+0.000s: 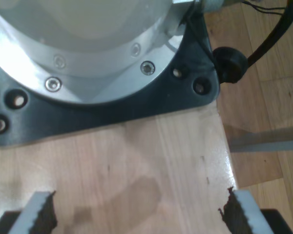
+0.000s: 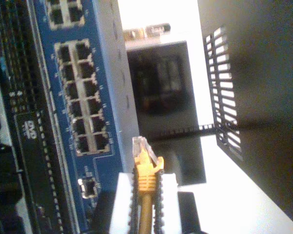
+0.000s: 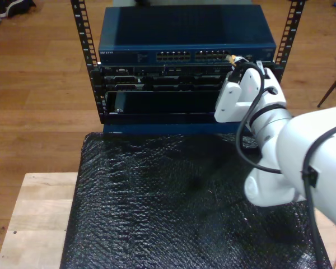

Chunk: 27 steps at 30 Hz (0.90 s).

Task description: Grab the cable and plug it in

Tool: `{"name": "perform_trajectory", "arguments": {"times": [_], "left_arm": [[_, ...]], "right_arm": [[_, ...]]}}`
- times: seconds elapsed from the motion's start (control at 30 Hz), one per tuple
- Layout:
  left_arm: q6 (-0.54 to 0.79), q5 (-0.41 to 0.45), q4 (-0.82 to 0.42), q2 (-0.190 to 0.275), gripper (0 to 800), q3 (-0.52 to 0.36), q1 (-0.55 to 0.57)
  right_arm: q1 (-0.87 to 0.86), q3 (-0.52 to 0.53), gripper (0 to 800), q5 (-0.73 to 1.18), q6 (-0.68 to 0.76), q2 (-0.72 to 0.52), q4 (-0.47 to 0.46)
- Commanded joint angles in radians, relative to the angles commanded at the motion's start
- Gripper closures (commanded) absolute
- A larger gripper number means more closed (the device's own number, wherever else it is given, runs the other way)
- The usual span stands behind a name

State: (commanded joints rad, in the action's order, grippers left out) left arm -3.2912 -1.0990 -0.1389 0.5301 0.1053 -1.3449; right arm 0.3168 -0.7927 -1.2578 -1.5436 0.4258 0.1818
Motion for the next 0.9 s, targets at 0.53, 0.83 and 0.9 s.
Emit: {"name": "perform_trajectory", "arguments": {"times": [0.53,0.83,0.9], "left_arm": [[0.0,0.0,0.0,0.0,0,0.0,0.0],[0.0,0.0,0.0,0.0,0,0.0,0.0],[0.0,0.0,0.0,0.0,0,0.0,0.0]], "right_arm": [[0.074,-0.084,800,-0.095,-0.078,0.091,0.23],[0.101,-0.16,800,-0.106,-0.149,0.16,0.311],[0.109,-0.19,800,-0.12,-0.152,0.186,0.325]]}}
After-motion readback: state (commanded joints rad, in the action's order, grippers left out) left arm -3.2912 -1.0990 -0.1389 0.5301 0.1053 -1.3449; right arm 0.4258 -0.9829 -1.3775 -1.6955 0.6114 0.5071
